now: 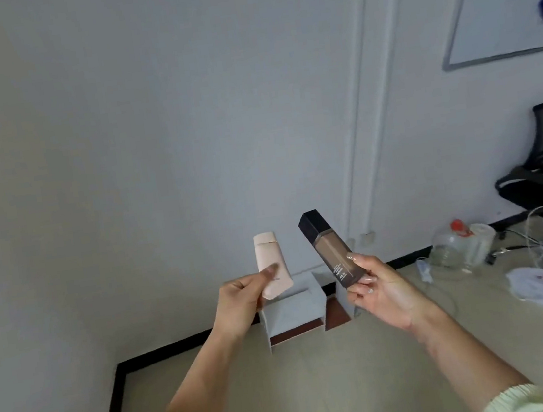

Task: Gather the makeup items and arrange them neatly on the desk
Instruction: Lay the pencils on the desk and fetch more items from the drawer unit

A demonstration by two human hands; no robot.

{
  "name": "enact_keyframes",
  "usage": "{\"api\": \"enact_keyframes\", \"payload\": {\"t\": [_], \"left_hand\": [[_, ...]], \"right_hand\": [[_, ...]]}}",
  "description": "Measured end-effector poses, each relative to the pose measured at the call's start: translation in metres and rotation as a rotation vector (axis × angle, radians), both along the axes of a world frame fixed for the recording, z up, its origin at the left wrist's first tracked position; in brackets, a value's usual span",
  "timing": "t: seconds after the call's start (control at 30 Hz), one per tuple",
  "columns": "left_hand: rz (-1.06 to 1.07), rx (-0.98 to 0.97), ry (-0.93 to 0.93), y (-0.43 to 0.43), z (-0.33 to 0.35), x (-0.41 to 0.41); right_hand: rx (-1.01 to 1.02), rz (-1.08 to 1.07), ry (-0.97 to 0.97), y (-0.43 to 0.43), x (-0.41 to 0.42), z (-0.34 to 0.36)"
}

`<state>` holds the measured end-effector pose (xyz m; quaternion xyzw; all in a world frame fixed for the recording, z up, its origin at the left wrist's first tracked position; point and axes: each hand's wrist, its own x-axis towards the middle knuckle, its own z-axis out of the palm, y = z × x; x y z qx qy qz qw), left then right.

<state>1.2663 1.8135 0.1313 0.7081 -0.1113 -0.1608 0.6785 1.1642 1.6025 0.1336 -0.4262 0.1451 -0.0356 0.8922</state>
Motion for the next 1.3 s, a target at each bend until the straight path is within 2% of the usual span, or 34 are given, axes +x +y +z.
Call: {"api": "enact_keyframes", "payload": {"t": [0.1, 0.2, 0.27, 0.43, 0.67, 0.93, 1.17, 1.3], "left_hand": [[-0.129, 0.009, 0.005, -0.078, 0.004, -0.028], [-0.203, 0.006, 0.025, -0.137, 0.006, -0.055], [-0.291, -0.012, 0.061, -0.218, 0.008, -0.108], [-0.406, -0.007, 0.092, -0.342, 0.008, -0.181], [-0.605, 0.011, 0.13, -0.515, 0.018, -0.29], [-0.904, -0.017, 0.186, -0.689, 0.024, -0.398], [-1.254, -0.056, 0.253, -0.872, 0.021, -0.495], [-1.388, -0.084, 0.268, -0.962, 0.033, -0.562]], "right_hand": [[-0.01, -0.11, -0.027, -0.061, -0.049, 0.003], [-0.034, -0.212, 0.027, -0.104, -0.084, 0.004], [-0.05, -0.304, -0.011, -0.168, -0.147, 0.003], [-0.147, -0.454, 0.034, -0.263, -0.249, 0.008], [-0.175, -0.694, 0.059, -0.393, -0.388, 0.011], [-0.285, -0.921, 0.206, -0.512, -0.508, 0.018], [-0.326, -1.141, 0.141, -0.651, -0.613, 0.019], [-0.284, -1.236, 0.095, -0.72, -0.67, 0.031]]}}
